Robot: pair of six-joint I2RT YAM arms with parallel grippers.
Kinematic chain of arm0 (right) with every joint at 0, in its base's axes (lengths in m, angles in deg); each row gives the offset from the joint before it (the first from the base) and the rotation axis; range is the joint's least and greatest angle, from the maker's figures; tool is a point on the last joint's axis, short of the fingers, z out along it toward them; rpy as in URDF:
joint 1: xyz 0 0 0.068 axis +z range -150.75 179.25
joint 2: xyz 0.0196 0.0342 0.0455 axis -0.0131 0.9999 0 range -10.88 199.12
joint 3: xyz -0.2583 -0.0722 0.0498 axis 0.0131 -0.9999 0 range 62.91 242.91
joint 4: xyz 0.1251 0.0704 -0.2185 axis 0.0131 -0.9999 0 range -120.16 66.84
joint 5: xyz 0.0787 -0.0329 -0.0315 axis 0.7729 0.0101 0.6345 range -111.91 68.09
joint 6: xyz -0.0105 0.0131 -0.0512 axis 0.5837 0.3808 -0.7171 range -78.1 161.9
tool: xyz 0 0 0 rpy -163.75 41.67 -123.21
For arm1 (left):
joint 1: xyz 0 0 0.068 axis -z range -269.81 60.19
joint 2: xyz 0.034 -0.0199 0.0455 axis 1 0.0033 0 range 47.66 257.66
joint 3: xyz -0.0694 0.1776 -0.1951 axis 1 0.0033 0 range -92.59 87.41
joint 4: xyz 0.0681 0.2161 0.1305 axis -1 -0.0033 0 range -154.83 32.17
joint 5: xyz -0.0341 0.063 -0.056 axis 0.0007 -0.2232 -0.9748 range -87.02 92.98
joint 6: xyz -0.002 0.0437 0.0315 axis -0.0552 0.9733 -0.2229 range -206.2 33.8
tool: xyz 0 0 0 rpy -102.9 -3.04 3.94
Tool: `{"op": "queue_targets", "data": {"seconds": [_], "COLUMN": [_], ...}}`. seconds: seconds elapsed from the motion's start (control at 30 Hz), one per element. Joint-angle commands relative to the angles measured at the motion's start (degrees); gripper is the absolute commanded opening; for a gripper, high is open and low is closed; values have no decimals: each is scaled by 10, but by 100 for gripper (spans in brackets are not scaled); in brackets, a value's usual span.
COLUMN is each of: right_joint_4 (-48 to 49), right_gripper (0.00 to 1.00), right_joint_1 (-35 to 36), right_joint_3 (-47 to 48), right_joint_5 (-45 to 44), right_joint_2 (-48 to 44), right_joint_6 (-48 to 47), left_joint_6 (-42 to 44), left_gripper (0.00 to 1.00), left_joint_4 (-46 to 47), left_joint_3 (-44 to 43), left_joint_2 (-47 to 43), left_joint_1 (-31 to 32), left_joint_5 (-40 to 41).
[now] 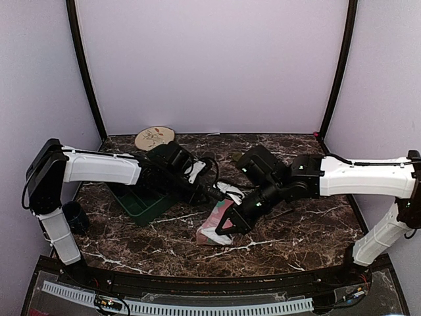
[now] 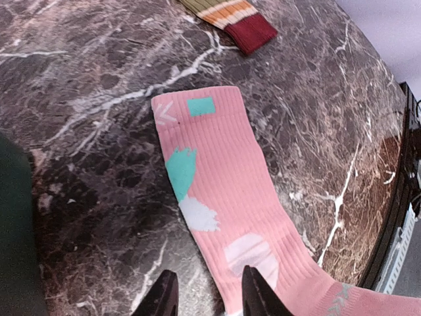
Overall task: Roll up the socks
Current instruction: Fold the sock at the center of the board.
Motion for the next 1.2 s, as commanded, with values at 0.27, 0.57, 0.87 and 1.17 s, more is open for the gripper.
{"op": "queue_targets", "data": {"seconds": [0.27,0.57,0.87,1.17], "right_joint_4": [24,26,28,4], "right_gripper": [0,0,0,0], "right_joint_1": [7,-1,-13,-43], "right_joint_3": [-27,-14,9,6], "right_joint_5": [-7,-21,-32,-50], "right_joint_2": [-8,5,1,-14], "right_joint_6": [18,13,16,-1], "left_joint_6": [41,103,103,39], "left_gripper": [28,16,10,5], "left_joint_4": [39,-53,-89,-32], "left_joint_3": [-18,-29,-10,25], "left_joint_2": [50,69,99,111], "left_joint_1": [36,52,54,54], "left_joint_5": [-160,-196,-147,-161]}}
